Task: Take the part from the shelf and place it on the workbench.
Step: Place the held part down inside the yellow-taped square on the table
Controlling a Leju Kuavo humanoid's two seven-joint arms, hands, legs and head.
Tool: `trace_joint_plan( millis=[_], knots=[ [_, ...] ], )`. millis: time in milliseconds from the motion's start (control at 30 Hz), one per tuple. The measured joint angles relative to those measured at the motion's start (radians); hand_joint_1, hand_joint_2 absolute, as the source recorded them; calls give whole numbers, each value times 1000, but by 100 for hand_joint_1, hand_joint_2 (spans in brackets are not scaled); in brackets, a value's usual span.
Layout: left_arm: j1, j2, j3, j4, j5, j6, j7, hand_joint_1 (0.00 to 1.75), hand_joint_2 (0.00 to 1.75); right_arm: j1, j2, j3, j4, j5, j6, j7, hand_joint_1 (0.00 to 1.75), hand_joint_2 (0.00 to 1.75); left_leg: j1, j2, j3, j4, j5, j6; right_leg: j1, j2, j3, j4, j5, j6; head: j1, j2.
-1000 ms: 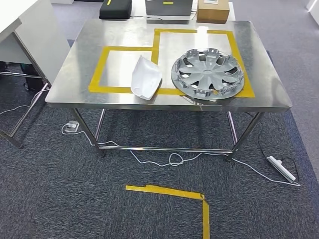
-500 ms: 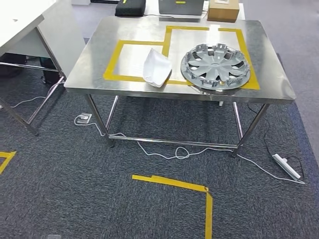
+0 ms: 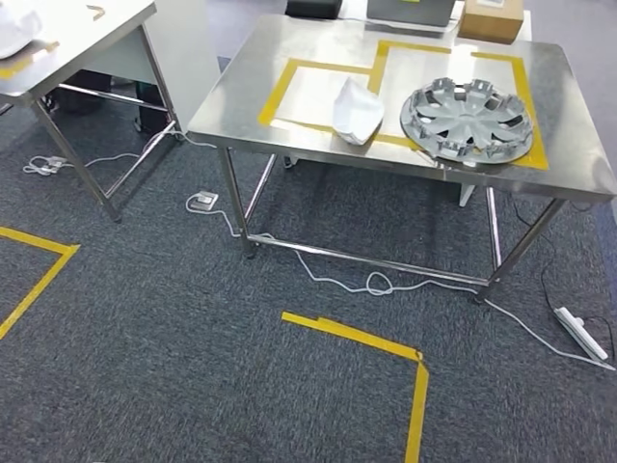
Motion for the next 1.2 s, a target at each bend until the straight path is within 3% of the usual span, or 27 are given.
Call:
trace_joint_plan(
  millis=[33,67,133,167,200,233,267,333,400,433,467,533,567,667,700,733,767,833,900,933,1000,1067,1133,1200],
  knots=[
    [3,-1,-1,0,1,0,1,0,0,2,0,0,-2,0,1,0,0,0,-1,-3,-11,0,9,11,-2,15,-6,10,-17,7,0,0],
    [5,-1,-3,0,2,0,2,0,0,5,0,0,-5,-1,2,1,0,0,-1,-7,-24,-1,21,21,-4,35,-16,33,-53,11,3,0],
    [6,-2,-10,0,7,-1,6,0,0,13,0,0,-9,-4,3,4,0,0,-6,-18,-55,0,47,34,-3,78,-43,135,-162,13,8,0],
    [7,-2,-15,0,13,-2,10,0,0,16,0,0,-11,-6,4,6,0,0,-11,-26,-73,1,61,37,-2,88,-53,198,-203,9,9,0],
    [9,-2,-20,0,20,-2,15,0,0,18,0,0,-13,-7,4,9,0,0,-15,-34,-93,3,75,39,1,92,-55,250,-219,4,10,0],
    [11,-2,-25,0,28,-3,20,0,0,19,0,0,-15,-9,5,11,0,0,-20,-43,-112,6,88,41,4,94,-45,277,-209,-2,11,0],
    [13,-2,-32,0,35,-4,26,0,0,21,0,0,-19,-11,6,12,0,0,-23,-51,-130,10,101,41,9,97,-20,269,-179,-10,11,0],
    [15,-3,-44,0,43,-4,32,0,0,25,0,0,-28,-14,9,13,0,0,-28,-71,-160,18,124,41,22,126,78,156,-120,-33,10,0],
    [15,-3,-57,-1,46,-5,34,0,0,30,0,1,-37,-15,10,13,0,0,-33,-93,-180,24,147,38,33,166,187,-5,-120,-51,11,0],
    [15,-3,-62,-1,48,-5,35,0,0,31,0,1,-41,-16,11,14,0,0,-34,-102,-189,26,160,35,36,175,215,-56,-132,-53,12,0],
    [17,-2,-66,-2,50,-6,35,0,0,32,0,0,-43,-17,11,14,0,0,-36,-114,-198,27,174,30,36,169,222,-82,-137,-52,12,0],
    [25,-1,-70,-4,54,-6,37,0,0,32,0,0,-45,-18,14,14,0,0,-36,-118,-217,34,177,22,29,143,202,-87,-126,-55,12,0],
    [30,0,-71,-5,56,-5,38,0,0,33,0,0,-45,-18,15,14,0,0,-34,-107,-226,53,147,17,26,127,191,-86,-115,-60,9,0],
    [37,-1,-78,-6,60,-5,39,0,0,36,0,0,-45,-19,16,14,0,0,-18,-57,-253,215,-12,-6,23,78,151,-80,-83,-65,0,0],
    [37,-1,-80,-6,61,-5,39,0,0,36,0,-1,-45,-19,16,14,0,0,-11,-51,-256,276,-36,-14,23,61,135,-74,-75,-62,0,0],
    [37,-1,-83,-6,61,-5,39,0,0,35,0,-1,-45,-20,17,14,0,0,-3,-47,-251,319,-30,-20,23,44,117,-65,-68,-58,0,0],
    [38,-1,-84,-6,61,-6,39,0,0,33,0,-1,-45,-20,18,14,0,0,5,-44,-233,331,-4,-26,22,28,97,-54,-62,-54,0,0],
    [39,-1,-87,-6,61,-16,40,0,0,30,0,-1,-45,-19,23,12,0,0,18,-21,-146,252,41,-37,21,0,59,-28,-54,-45,0,0],
    [37,-1,-93,-6,61,-33,39,0,0,29,0,-1,-46,-19,32,9,0,0,18,14,-41,107,14,-35,22,-21,32,-3,-49,-34,1,0],
    [37,0,-95,-6,60,-39,38,0,0,28,0,-1,-46,-19,35,7,0,0,15,25,-14,57,-7,-27,22,-31,28,5,-46,-27,1,0],
    [41,1,-96,-6,59,-49,37,0,0,26,0,-2,-47,-20,41,5,0,0,7,18,-16,27,-16,-3,18,-49,25,9,-35,-13,3,0],
    [46,1,-94,-6,51,-56,35,0,0,26,0,-2,-48,-23,44,1,0,0,3,5,-35,24,3,17,9,-15,12,31,-55,2,4,0],
    [45,0,-93,-6,36,-64,31,0,0,30,0,-2,-49,-26,44,-2,0,0,0,-12,-59,24,25,32,6,55,-27,129,-134,10,7,0],
    [42,-1,-91,-6,23,-70,25,0,0,31,0,-4,-49,-29,44,-3,0,0,-8,-35,-86,25,45,39,6,89,-69,259,-209,7,8,0]
  ],
)
